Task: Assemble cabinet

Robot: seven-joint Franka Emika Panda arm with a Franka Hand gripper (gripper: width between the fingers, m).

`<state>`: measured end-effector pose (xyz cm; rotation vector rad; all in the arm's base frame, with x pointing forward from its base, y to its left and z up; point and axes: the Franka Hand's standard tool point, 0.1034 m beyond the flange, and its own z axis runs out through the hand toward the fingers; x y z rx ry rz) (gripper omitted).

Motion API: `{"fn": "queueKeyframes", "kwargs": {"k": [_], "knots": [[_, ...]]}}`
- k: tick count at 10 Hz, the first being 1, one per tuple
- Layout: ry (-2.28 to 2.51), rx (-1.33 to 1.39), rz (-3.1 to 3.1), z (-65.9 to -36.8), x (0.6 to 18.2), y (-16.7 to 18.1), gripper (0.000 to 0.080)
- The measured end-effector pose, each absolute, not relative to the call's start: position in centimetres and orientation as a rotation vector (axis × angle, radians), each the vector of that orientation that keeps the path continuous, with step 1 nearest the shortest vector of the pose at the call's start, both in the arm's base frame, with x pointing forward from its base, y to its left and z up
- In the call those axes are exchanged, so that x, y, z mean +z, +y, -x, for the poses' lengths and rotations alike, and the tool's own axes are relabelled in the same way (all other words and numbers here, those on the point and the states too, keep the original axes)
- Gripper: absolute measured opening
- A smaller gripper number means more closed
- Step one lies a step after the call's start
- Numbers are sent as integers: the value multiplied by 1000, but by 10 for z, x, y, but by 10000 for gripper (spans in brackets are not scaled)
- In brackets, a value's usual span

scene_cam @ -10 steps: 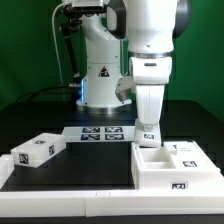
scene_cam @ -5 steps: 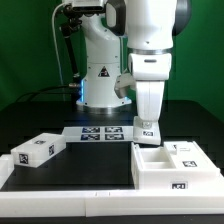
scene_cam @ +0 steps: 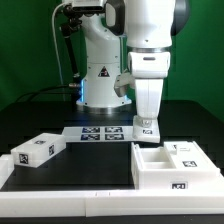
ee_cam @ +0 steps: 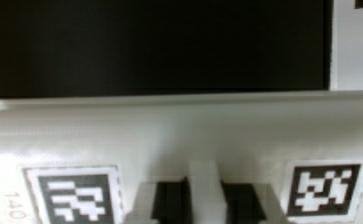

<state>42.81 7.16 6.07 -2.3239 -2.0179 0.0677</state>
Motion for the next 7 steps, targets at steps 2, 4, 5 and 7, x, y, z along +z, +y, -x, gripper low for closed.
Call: {"fn": "queueKeyframes", "kwargs": {"k": [2, 4, 5, 7], "knots": [[-2044, -104, 2369, -434, 62, 80, 70], [-2058, -214, 2382, -430, 61, 85, 70], [-2060, -212, 2380, -432, 61, 83, 70], [-2055, -210, 2384, -437, 60, 79, 70]]}}
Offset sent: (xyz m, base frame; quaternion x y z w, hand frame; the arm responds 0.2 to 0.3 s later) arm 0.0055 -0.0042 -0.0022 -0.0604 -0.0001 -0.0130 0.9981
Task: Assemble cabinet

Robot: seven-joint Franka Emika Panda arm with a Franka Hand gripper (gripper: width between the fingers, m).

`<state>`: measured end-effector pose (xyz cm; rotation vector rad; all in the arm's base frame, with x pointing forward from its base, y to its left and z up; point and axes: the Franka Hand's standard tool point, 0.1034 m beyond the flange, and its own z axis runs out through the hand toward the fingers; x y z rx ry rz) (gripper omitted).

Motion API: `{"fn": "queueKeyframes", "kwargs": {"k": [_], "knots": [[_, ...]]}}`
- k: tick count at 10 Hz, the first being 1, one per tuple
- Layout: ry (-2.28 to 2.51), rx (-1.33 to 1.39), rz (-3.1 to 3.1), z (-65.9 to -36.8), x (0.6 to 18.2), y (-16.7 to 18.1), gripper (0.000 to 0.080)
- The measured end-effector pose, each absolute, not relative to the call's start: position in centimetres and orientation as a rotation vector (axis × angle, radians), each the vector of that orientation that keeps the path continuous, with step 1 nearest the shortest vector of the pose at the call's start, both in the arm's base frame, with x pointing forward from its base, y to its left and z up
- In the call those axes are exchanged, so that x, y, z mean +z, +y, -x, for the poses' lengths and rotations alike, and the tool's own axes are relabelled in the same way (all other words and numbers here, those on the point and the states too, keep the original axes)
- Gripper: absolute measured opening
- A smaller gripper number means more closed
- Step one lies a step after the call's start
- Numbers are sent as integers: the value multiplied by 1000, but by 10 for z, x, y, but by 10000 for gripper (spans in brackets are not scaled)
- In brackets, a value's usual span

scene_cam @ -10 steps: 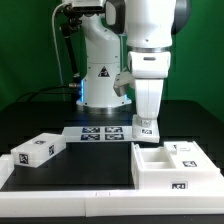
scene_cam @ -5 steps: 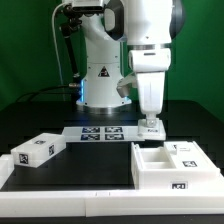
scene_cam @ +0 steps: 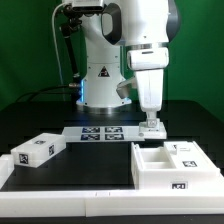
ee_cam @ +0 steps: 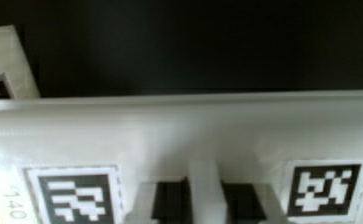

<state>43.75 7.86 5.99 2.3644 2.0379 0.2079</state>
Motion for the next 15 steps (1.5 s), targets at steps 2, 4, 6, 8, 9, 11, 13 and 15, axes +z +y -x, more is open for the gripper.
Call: {"fn": "queueKeyframes", "kwargs": {"k": [2, 4, 6, 8, 9, 11, 13, 15], "knots": [[2042, 199, -2367, -442, 56, 74, 70], [2043, 193, -2370, -444, 55, 74, 70], [2043, 192, -2372, -444, 54, 74, 70], [2060, 180, -2360, -450, 53, 70, 70], [2058, 178, -2361, -454, 54, 70, 70], [2056, 184, -2360, -457, 54, 71, 70], [2056, 184, -2363, -459, 52, 70, 70], [2053, 188, -2366, -461, 52, 70, 70]]}}
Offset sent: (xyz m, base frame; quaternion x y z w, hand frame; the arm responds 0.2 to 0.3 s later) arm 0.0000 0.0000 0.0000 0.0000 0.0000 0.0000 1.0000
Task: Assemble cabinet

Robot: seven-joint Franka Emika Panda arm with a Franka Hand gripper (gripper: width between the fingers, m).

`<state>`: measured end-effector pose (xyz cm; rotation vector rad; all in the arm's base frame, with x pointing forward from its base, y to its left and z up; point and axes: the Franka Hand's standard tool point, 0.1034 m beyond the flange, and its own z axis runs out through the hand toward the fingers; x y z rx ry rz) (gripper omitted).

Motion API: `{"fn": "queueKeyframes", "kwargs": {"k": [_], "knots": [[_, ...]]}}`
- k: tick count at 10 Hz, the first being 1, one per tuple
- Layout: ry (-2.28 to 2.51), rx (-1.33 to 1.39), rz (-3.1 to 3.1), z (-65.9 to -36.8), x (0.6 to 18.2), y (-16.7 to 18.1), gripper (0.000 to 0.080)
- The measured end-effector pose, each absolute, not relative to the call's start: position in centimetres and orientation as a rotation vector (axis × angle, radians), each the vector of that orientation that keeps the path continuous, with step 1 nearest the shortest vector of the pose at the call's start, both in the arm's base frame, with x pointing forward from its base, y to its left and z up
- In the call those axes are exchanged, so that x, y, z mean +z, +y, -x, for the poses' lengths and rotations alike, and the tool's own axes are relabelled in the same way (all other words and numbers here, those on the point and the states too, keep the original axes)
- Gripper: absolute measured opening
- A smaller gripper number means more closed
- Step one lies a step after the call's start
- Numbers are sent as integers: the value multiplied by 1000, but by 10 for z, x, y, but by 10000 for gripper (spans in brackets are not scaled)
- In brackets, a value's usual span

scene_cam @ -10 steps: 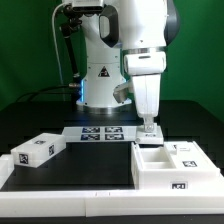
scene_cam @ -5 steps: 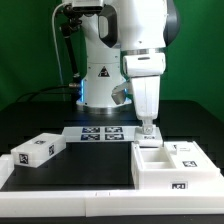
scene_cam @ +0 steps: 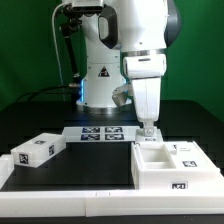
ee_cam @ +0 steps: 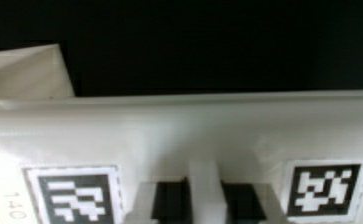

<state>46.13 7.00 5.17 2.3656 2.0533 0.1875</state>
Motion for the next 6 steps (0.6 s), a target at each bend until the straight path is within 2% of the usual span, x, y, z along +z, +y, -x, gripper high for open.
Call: {"fn": "queueKeyframes", "kwargs": {"k": [6], "knots": [[2050, 194, -2367, -462, 52, 71, 70]]}}
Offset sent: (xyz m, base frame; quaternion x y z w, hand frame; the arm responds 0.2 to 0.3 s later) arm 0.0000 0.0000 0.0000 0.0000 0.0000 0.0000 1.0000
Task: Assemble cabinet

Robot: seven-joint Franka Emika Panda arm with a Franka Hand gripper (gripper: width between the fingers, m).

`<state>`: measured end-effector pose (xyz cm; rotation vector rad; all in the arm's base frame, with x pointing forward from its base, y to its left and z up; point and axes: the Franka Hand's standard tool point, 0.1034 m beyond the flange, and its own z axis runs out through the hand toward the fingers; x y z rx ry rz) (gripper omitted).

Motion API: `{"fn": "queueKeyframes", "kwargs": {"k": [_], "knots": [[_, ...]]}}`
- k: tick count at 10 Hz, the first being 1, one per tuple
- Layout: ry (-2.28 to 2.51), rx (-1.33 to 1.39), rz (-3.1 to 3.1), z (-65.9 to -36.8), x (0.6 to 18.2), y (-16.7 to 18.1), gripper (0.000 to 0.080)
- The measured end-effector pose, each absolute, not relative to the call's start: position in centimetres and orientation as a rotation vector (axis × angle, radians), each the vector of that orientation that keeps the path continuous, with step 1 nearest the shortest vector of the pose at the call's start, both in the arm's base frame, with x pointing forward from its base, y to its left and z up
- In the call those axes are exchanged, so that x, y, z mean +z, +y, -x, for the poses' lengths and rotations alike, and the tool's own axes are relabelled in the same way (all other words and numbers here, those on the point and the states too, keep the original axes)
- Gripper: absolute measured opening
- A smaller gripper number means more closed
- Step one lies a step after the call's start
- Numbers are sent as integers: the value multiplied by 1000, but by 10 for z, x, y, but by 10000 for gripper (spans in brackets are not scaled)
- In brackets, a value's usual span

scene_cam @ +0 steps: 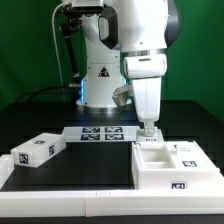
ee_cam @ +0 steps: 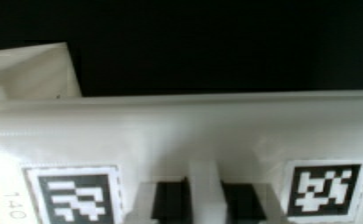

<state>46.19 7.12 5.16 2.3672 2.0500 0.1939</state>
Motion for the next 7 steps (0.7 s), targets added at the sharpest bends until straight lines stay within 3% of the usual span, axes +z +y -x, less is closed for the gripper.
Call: {"fn": "queueKeyframes", "kwargs": {"k": [7], "knots": [[2097, 135, -2340, -488, 54, 66, 70]]}}
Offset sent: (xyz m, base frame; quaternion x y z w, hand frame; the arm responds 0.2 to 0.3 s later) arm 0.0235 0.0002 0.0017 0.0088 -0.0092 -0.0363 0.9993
